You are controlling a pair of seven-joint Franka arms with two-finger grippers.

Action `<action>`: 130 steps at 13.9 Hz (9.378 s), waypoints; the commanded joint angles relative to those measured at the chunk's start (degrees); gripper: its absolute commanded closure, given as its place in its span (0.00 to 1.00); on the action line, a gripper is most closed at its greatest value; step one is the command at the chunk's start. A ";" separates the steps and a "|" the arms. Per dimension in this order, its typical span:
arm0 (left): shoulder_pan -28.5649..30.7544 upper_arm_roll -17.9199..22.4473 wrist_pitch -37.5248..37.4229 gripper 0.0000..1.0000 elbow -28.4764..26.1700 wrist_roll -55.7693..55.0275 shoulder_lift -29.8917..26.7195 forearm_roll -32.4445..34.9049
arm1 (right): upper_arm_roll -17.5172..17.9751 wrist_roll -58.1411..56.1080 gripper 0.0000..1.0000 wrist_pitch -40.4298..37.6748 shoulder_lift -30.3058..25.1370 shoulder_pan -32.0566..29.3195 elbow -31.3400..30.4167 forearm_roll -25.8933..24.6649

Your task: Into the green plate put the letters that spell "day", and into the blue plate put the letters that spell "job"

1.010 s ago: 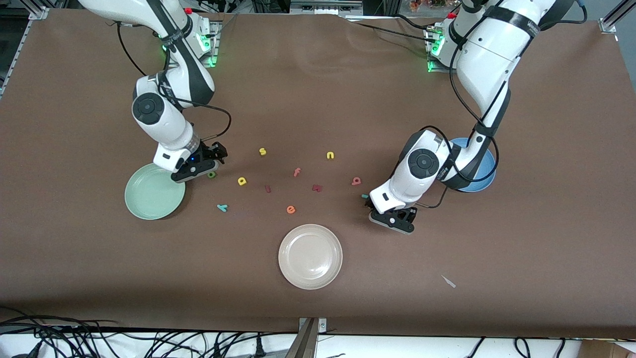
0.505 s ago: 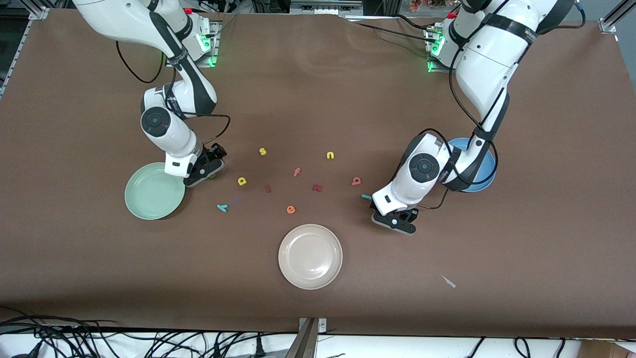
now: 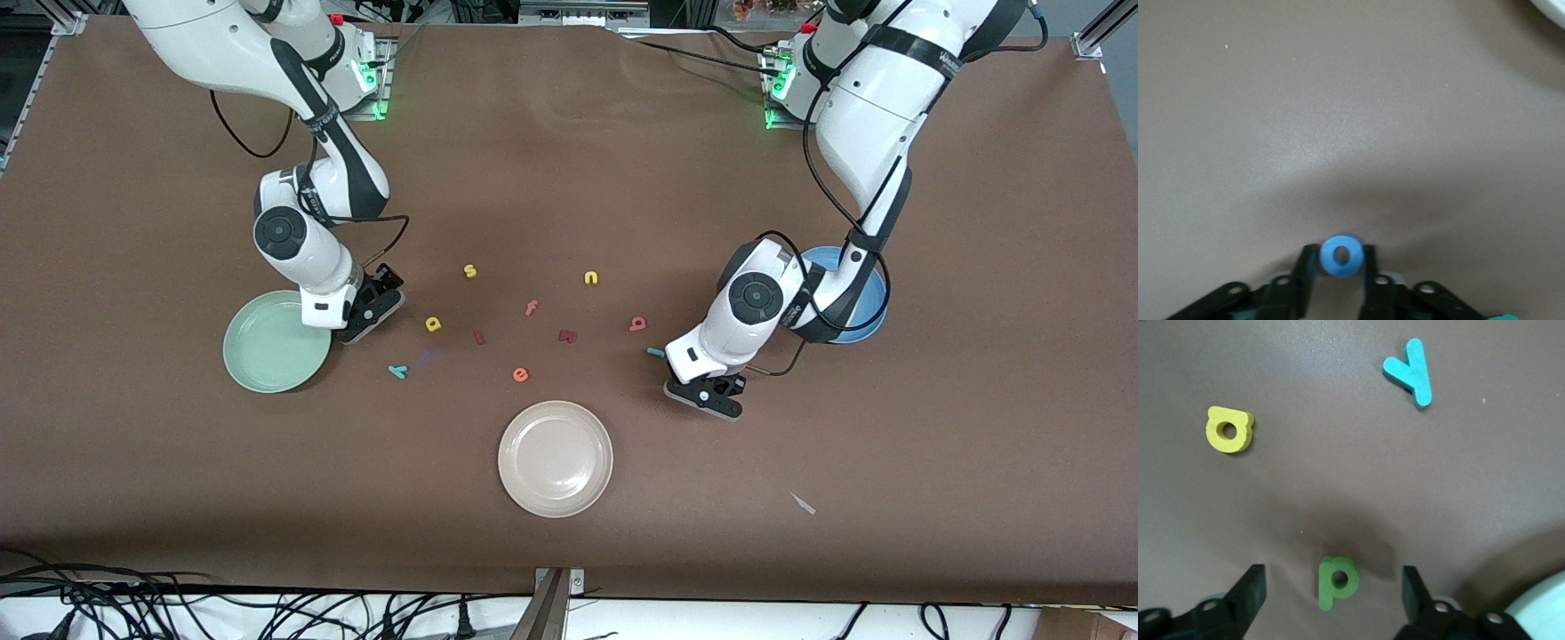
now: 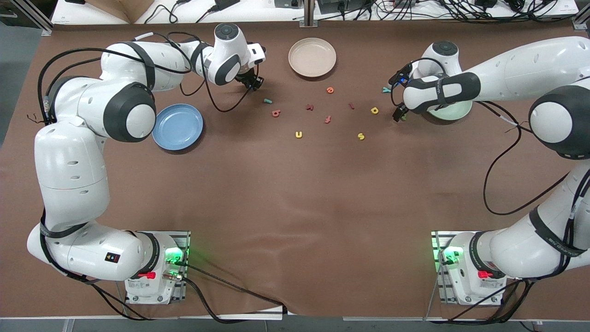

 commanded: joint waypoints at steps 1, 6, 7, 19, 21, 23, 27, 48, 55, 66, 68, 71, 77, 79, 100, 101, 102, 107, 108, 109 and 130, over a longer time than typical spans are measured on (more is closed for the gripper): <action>-0.02 0.11 0.45 0.89 -0.23 0.04 -0.23 2.07 | 0.35 -2.41 0.23 -1.85 1.42 -0.60 2.40 -0.84; 1.12 -0.33 -2.43 0.98 -1.71 -0.05 -5.83 2.15 | 0.35 -2.94 0.47 -4.33 1.60 -0.60 3.99 -1.80; 2.00 -0.51 -4.54 0.98 -2.59 0.21 -7.85 2.15 | 0.35 -2.94 0.47 -4.33 1.95 -0.68 3.99 -1.80; 20.11 -3.15 -15.63 0.94 -32.73 38.88 -27.38 1.19 | 0.35 -3.47 0.89 -4.41 2.66 -0.68 4.17 -2.16; 20.55 -2.88 -15.54 0.86 -35.02 38.89 -27.30 1.19 | 0.35 -3.12 0.92 -9.39 2.57 -0.86 7.31 -2.07; 20.90 -2.97 -15.54 0.00 -35.21 38.88 -27.47 1.19 | 0.26 -2.77 0.92 -20.70 2.22 -1.12 14.33 -1.63; 20.81 -3.85 -15.54 0.00 -34.15 38.71 -30.10 0.23 | -0.26 -0.84 0.91 -31.75 2.57 -5.24 22.80 -1.54; -3.18 0.10 -16.95 0.00 -0.84 -31.16 -8.92 -15.33 | 6.15 40.54 0.00 -27.37 4.24 -2.63 24.22 -1.89; -5.90 0.28 -15.81 0.00 -0.58 -50.46 -6.21 -20.53 | 6.15 43.38 0.00 -11.90 4.41 1.33 15.25 -2.94; -8.02 3.27 -6.14 0.24 -0.58 -66.76 -1.28 -20.87 | 6.15 42.85 0.08 -8.72 7.66 3.36 14.19 -12.26; -8.10 3.18 -6.14 0.44 -0.58 -66.76 -1.28 -20.88 | 6.24 42.85 0.13 -7.84 8.28 3.36 14.19 -12.26; -8.10 2.92 -6.14 0.64 -0.58 -66.15 -1.11 -20.88 | 6.24 43.20 0.21 -7.23 8.28 3.27 14.19 -12.00; -8.10 2.74 -6.14 1.00 -0.58 -65.97 -1.54 -20.70 | 6.33 43.64 0.37 -6.96 8.37 3.36 14.19 -11.82; -7.84 2.65 -6.84 1.00 -0.66 -65.88 -2.94 -20.17 | 6.42 43.64 0.42 -6.35 8.37 3.27 14.19 -11.74; 13.42 2.92 -23.19 1.00 -25.01 7.57 -23.87 -16.31 | 6.94 42.77 0.80 -4.50 9.78 3.10 14.27 -11.47; 14.13 3.35 -23.19 1.00 -25.10 10.73 -24.22 -15.70 | 7.20 42.76 0.80 -5.46 9.69 2.75 14.80 -11.47; 14.48 4.05 -23.19 1.00 -25.62 13.72 -24.22 -15.60 | 7.21 42.67 0.80 -7.21 9.51 2.66 15.93 -11.39; 14.57 5.91 -22.84 0.00 -25.80 22.80 -24.57 -15.16 | 7.12 42.15 0.80 -22.14 9.25 1.17 24.98 -11.12; 14.49 5.91 -22.93 0.00 -25.63 22.37 -25.01 -15.16 | 7.03 42.15 0.80 -24.34 9.25 0.55 26.65 -10.16; 14.48 5.73 -23.10 0.00 -25.28 21.93 -25.62 -15.25 | 7.03 42.06 0.80 -26.37 9.25 -0.58 28.15 -9.11; -4.41 -4.82 -6.06 0.00 -9.01 36.05 -9.55 -10.52 | 7.21 38.34 0.00 -34.30 10.91 -11.86 35.28 -8.66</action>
